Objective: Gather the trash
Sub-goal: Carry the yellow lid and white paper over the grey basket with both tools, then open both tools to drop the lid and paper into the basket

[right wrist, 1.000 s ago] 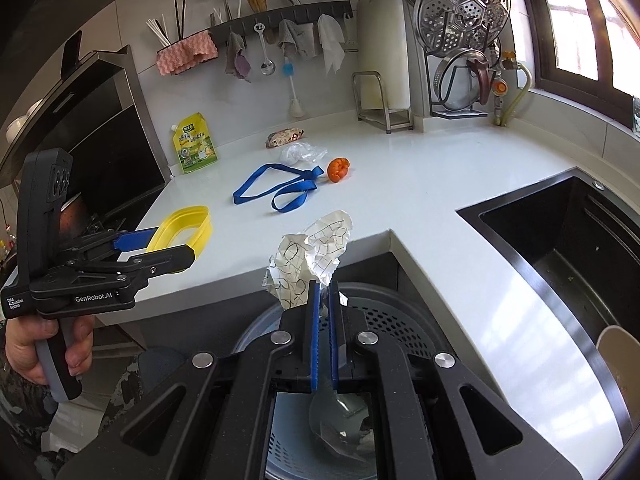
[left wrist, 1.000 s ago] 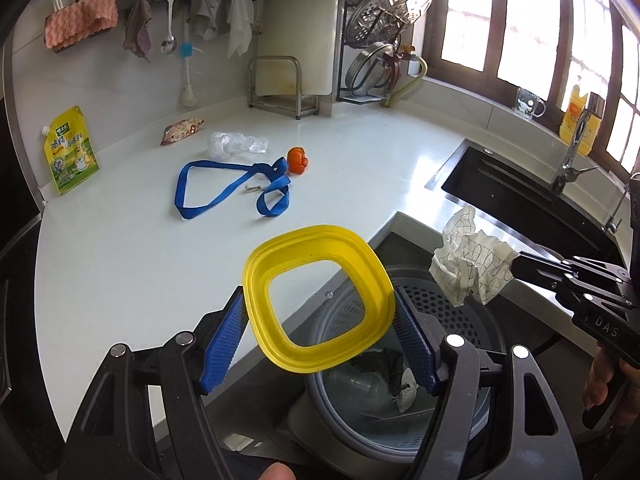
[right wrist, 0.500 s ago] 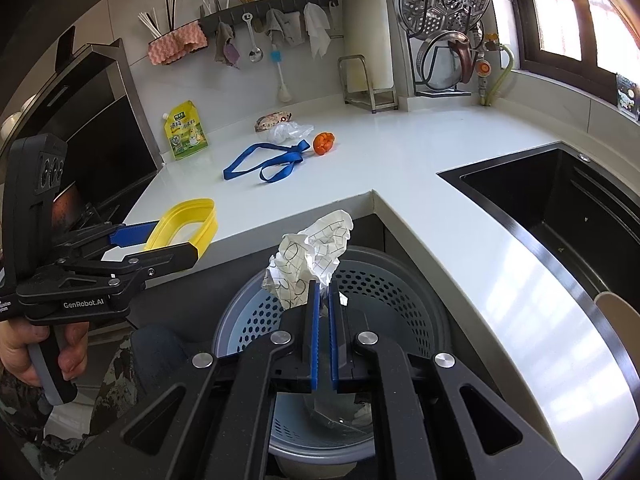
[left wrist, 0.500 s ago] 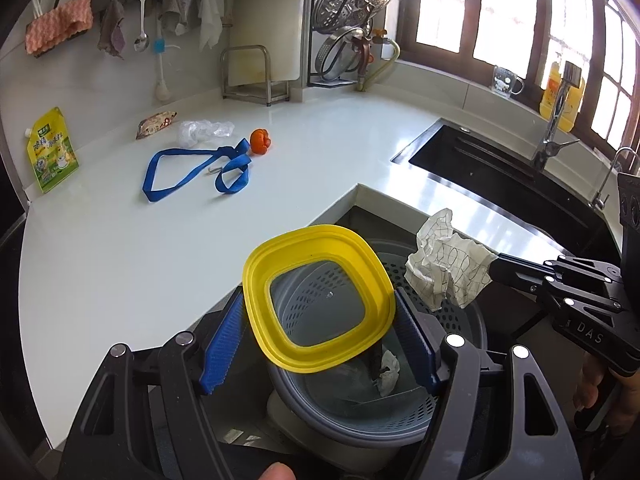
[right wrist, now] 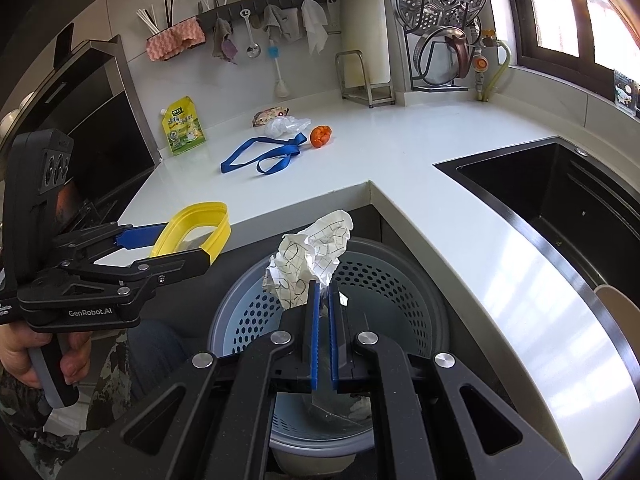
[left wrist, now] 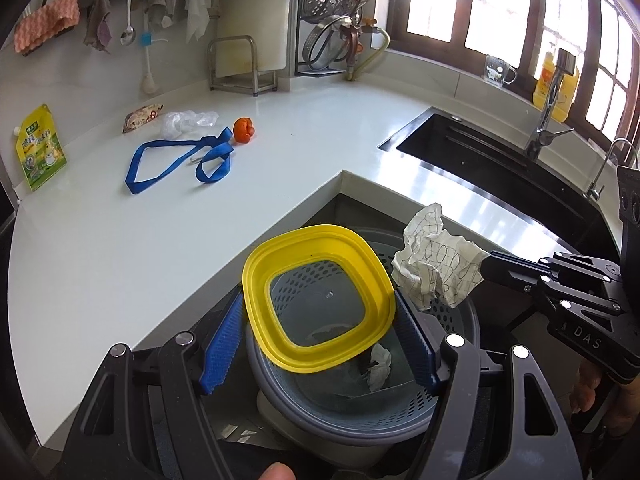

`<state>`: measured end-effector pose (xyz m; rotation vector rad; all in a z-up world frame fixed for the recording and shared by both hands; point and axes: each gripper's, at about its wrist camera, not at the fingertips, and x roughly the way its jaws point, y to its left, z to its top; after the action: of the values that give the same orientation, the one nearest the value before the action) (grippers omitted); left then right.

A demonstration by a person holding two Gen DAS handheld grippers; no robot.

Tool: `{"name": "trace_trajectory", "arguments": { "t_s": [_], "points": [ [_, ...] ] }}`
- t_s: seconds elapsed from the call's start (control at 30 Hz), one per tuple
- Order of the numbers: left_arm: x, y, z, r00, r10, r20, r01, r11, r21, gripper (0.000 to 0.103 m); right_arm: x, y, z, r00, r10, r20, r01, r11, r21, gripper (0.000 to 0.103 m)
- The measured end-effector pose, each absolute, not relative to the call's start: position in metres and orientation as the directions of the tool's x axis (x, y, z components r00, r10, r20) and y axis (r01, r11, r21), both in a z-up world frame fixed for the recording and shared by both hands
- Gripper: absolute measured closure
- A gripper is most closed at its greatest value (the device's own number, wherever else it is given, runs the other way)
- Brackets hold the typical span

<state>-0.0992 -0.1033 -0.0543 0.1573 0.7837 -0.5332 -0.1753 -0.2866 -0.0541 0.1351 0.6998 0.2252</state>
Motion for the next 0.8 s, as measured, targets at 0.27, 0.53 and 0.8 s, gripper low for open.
{"name": "trace_trajectory", "arguments": {
  "t_s": [0.27, 0.53, 0.8],
  "points": [
    [-0.096, -0.109, -0.060, 0.569, -0.400, -0.718, 0.520, 0.852, -0.061, 0.034, -0.171, -0.289, -0.060, 0.738, 0.235, -0.633, -0.146, 0.971, 0.190, 0.099],
    [-0.093, -0.114, -0.069, 0.551, -0.398, -0.733, 0.528, 0.847, -0.063, 0.034, -0.170, -0.292, -0.073, 0.718, 0.234, -0.655, -0.137, 0.971, 0.197, 0.099],
    [-0.089, -0.121, -0.080, 0.527, -0.396, -0.752, 0.540, 0.839, -0.063, 0.034, -0.170, -0.295, -0.085, 0.702, 0.219, -0.678, -0.122, 0.974, 0.189, 0.099]
  ]
}}
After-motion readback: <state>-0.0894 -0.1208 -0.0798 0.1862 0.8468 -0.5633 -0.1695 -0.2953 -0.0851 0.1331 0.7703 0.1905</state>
